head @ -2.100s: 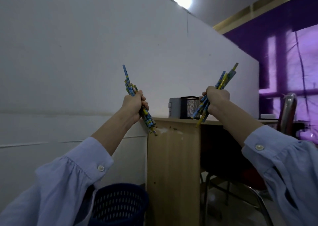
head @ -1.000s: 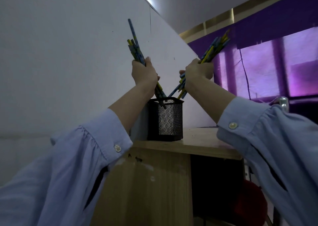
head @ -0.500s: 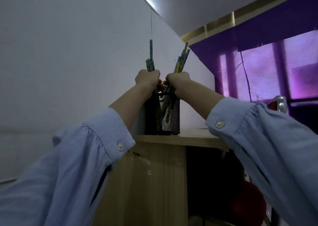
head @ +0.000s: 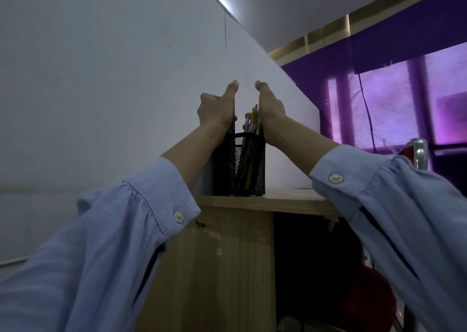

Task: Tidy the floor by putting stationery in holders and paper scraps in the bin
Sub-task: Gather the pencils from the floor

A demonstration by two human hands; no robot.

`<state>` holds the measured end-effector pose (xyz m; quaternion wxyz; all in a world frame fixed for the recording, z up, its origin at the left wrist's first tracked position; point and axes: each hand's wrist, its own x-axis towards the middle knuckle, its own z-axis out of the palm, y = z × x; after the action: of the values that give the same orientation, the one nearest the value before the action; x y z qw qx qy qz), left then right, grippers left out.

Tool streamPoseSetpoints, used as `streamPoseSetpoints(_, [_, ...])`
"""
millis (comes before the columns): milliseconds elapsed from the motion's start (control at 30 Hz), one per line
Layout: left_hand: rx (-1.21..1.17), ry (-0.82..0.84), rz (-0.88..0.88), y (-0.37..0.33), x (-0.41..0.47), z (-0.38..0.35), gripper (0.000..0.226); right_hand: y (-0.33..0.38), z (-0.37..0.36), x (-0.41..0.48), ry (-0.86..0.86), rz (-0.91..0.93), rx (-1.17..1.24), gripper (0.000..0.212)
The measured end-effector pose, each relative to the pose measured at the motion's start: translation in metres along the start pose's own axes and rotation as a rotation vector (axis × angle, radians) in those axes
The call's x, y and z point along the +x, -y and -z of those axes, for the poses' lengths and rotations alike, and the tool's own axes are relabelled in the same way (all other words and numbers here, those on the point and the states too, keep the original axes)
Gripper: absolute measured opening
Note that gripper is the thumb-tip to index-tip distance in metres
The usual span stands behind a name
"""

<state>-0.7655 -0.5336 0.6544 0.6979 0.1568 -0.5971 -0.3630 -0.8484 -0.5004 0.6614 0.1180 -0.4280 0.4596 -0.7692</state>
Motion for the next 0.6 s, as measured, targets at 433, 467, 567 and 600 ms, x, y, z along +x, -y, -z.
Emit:
streamPoseSetpoints(433, [0.147,-0.064,-0.159,-0.003,-0.011,0.002,0.043,0.014,0.014,-0.030,-0.071,0.163,-0.026,0.061])
streamPoseSetpoints(467, [0.158,-0.059,-0.166,-0.005,-0.013,0.004,0.041,0.015,0.015,-0.030,-0.071,0.175,-0.034,0.060])
streamPoseSetpoints(567, [0.198,-0.047,-0.206,-0.011,-0.019,0.013,0.041,0.020,0.020,-0.034,-0.081,0.212,-0.060,0.049])
streamPoseSetpoints(600, [0.218,-0.045,-0.218,-0.012,-0.021,0.016,0.040,0.022,0.022,-0.035,-0.084,0.223,-0.071,0.045])
